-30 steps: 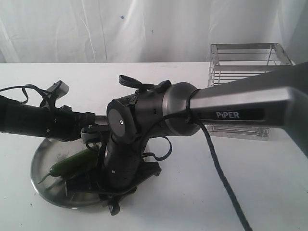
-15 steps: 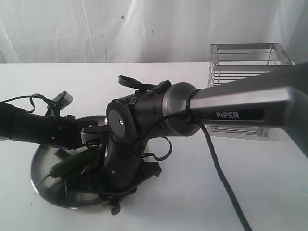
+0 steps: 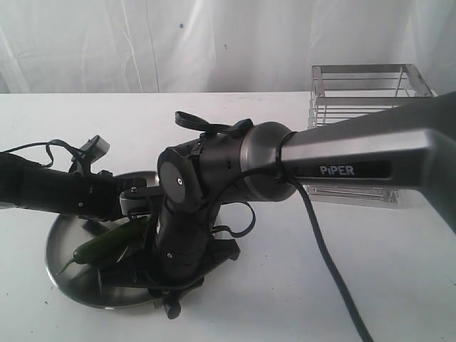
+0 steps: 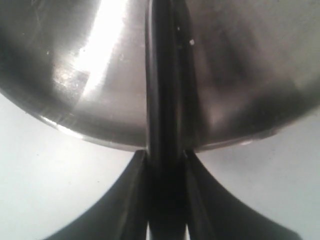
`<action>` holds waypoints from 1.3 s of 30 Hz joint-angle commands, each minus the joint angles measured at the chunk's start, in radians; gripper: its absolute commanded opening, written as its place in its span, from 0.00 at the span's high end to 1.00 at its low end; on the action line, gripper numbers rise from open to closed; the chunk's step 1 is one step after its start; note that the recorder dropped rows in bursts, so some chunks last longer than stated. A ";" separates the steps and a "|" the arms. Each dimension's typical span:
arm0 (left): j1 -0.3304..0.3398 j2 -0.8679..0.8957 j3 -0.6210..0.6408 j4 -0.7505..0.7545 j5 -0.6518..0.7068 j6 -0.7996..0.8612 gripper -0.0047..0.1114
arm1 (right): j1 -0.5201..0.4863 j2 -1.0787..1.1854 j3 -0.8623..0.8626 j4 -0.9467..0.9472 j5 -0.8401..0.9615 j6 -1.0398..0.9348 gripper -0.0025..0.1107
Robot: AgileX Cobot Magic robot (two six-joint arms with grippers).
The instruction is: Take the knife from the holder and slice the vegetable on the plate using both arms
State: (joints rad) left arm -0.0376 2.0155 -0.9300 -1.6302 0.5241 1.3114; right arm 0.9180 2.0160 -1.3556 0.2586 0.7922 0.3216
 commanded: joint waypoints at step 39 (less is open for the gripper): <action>-0.004 -0.124 0.044 0.011 -0.148 0.125 0.96 | 0.001 0.000 -0.002 -0.024 -0.003 -0.005 0.98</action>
State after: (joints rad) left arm -0.0376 1.8925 -0.8916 -1.6053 0.3873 1.4222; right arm 0.9180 2.0160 -1.3556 0.2486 0.7870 0.3216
